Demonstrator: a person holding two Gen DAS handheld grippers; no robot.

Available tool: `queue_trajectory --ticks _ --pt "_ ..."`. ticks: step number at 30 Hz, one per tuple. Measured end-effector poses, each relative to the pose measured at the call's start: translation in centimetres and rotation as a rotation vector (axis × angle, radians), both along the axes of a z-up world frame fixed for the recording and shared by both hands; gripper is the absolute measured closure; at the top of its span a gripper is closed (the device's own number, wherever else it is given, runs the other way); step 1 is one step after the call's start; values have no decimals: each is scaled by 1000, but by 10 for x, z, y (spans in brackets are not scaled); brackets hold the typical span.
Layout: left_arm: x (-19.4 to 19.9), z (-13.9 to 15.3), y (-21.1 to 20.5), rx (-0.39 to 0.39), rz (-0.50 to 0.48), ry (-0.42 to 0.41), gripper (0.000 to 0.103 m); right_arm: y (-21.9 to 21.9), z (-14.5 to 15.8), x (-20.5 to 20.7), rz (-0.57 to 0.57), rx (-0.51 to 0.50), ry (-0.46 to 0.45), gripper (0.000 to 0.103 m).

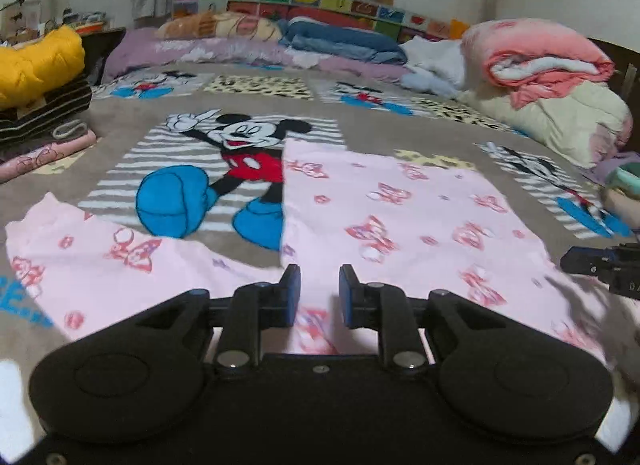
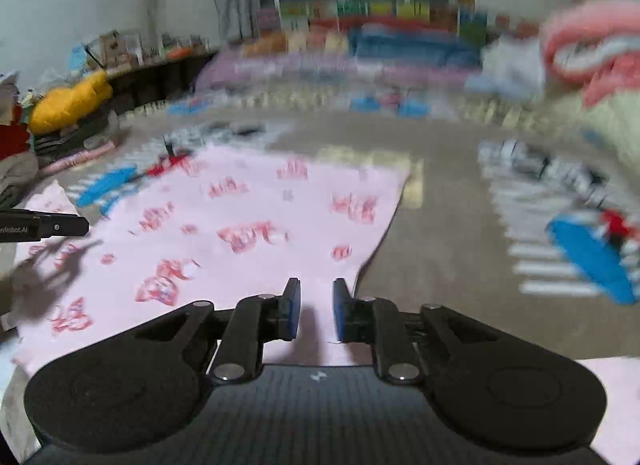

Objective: Fold clothes

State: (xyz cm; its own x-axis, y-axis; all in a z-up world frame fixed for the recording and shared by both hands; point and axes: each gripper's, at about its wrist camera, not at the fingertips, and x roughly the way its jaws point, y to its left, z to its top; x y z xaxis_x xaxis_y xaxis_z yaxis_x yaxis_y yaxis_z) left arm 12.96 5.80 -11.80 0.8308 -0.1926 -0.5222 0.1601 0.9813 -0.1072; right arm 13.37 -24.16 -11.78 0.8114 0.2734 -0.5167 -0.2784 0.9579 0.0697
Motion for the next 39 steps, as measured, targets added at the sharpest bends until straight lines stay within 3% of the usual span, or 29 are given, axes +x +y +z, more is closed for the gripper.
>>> queue_trajectory --ticks 3,5,8,11,18,21,23,24,25,28,32,34,39 --pt "-10 -18 -13 100 -8 31 85 13 -7 -31 37 -64 12 83" --pt "-18 -17 -20 160 -10 4 85 20 -14 -44 35 -142 34 83" --pt "-35 -4 -30 176 -52 -59 81 24 -16 -65 10 -220 7 81" --pt "-54 -5 -42 193 -106 -78 80 10 -20 -76 -38 -191 41 80" --pt "-92 -6 -97 232 -277 -138 80 -71 -21 -89 -307 110 78 77" --pt "-105 -9 -125 249 -349 -166 80 -102 -23 -91 -411 189 54 75" --pt "-105 -20 -139 279 -387 -138 72 -119 -31 -88 -483 231 85 71" --pt "-102 -26 -143 287 -389 -103 65 -127 -37 -88 -507 259 103 75" --pt "-97 -33 -145 293 -387 -63 64 -134 -42 -90 -524 291 109 78" --pt "-100 -26 -142 266 -385 -85 64 -143 -42 -93 -584 333 93 80" --pt "-107 -17 -139 243 -375 -126 62 -169 -45 -105 -663 475 44 66" --pt "-107 -19 -138 252 -362 -122 62 -179 -49 -107 -690 534 34 66" --pt "-95 -15 -110 198 -235 -111 62 -181 -50 -107 -694 572 14 60"
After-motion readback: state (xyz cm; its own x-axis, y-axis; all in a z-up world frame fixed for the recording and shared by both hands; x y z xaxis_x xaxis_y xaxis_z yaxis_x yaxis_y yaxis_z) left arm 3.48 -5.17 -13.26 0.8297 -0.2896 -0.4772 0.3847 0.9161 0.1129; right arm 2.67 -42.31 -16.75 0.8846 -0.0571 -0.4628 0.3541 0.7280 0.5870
